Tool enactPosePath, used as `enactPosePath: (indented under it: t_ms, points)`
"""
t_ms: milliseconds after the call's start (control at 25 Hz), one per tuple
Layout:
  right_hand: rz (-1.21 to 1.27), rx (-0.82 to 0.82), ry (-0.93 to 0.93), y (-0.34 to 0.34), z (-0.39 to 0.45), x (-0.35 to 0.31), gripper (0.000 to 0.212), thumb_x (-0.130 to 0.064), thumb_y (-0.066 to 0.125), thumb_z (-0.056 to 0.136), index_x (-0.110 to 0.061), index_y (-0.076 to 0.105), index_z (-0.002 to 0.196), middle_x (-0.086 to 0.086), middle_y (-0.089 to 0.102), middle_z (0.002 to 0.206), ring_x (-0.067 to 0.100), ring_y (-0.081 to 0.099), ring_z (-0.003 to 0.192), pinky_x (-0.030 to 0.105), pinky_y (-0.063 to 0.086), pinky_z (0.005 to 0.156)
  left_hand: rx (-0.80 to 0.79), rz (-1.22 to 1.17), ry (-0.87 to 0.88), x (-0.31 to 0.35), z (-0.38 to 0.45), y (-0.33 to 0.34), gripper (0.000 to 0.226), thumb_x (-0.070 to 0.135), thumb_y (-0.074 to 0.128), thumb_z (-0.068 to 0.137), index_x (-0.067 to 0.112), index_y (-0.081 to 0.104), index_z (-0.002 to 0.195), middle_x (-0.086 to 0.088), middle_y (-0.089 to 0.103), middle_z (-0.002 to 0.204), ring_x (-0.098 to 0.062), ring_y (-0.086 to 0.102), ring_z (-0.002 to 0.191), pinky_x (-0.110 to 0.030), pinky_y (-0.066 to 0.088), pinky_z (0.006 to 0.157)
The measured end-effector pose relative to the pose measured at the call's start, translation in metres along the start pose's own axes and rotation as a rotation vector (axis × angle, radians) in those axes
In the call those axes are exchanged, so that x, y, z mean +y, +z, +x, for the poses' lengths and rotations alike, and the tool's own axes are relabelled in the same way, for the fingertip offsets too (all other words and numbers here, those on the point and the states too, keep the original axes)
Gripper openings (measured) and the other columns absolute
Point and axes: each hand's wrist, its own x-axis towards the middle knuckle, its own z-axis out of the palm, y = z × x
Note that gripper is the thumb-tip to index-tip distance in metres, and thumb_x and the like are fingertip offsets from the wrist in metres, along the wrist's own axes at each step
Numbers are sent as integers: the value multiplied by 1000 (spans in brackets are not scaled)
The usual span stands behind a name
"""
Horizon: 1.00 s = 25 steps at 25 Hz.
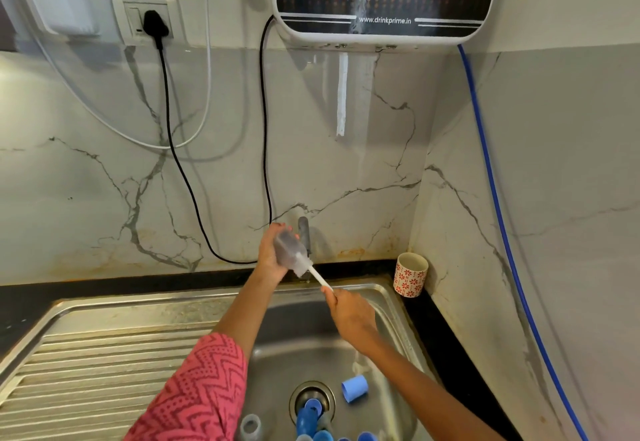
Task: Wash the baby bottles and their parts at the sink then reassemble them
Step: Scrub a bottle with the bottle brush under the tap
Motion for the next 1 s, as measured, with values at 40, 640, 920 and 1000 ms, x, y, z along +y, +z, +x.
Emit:
enactPosePath:
  t_ms: [40, 640, 920, 1000]
  points:
    - [62, -52, 6, -3, 0, -1, 52, -49, 27, 100, -11, 63, 99, 3, 58, 80, 21, 57, 73, 30, 42, 64, 10, 34, 15, 5, 0, 0, 11, 25, 58, 81, 16, 55, 76, -1, 53, 66, -15, 51, 62, -27, 48, 59]
    - [214, -113, -129, 1, 4, -4, 47, -49, 33, 99, -21, 50, 66, -4, 46, 60, 11, 43, 53, 27, 34, 52, 113, 41, 21, 18, 12, -9, 40, 42, 63, 79, 9, 59, 102, -5, 58, 87, -18, 58, 73, -32, 50, 67]
    - [-488, 307, -179, -31, 21, 7, 38, -47, 74, 76, -13, 61, 67, 2, 56, 45, 14, 54, 34, 19, 25, 39, 84, 242, -191, 17, 0, 8, 79, 47, 64, 82, 12, 28, 142, -20, 44, 136, -37, 48, 120, -51, 47, 89]
    - [-508, 317, -206, -25, 19, 7, 40, -44, 86, 61, -15, 58, 57, 0, 49, 36, 12, 46, 25, 14, 18, 36, 117, 107, -207, 22, 3, 15, 93, 46, 77, 70, 13, 28, 141, -20, 40, 137, -41, 43, 124, -56, 42, 97]
